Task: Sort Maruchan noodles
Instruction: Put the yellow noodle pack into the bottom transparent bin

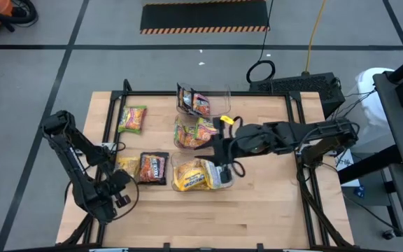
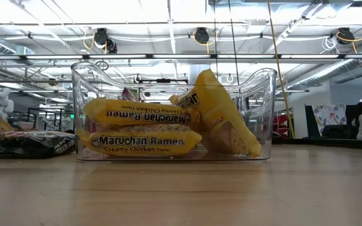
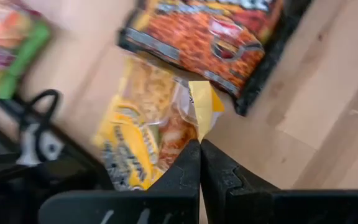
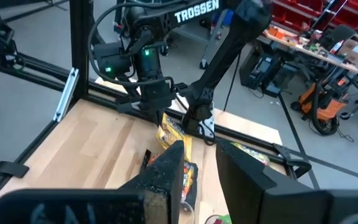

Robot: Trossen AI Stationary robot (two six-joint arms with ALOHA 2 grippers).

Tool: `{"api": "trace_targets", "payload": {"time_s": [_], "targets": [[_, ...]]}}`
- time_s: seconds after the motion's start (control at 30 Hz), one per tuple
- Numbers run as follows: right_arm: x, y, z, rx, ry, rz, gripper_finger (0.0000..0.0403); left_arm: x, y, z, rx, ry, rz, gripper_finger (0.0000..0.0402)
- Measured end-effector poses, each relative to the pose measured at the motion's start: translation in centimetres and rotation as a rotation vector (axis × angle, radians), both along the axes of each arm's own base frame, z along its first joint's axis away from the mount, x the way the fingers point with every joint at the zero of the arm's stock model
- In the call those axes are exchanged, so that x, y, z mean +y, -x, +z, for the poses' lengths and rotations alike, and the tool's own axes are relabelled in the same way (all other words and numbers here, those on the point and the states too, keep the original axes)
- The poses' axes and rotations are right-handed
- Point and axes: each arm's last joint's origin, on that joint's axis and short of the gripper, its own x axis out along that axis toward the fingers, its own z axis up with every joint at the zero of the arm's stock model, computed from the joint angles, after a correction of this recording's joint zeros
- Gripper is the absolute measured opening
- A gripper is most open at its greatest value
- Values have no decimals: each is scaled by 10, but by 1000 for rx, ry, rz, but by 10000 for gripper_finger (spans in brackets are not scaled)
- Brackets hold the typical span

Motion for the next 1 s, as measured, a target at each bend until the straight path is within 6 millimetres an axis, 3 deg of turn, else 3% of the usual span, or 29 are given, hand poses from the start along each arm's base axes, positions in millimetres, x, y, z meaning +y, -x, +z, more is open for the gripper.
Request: {"api": "trace_targets", "payload": {"time_s": [0.5,1.0], "targets": [[-7,40,21,18,47,22,91,-3,-5,46,-158,-55,82,0],[-9,99,40,63,63,69,91,2,-17,57,-237,-51,115,0]]}}
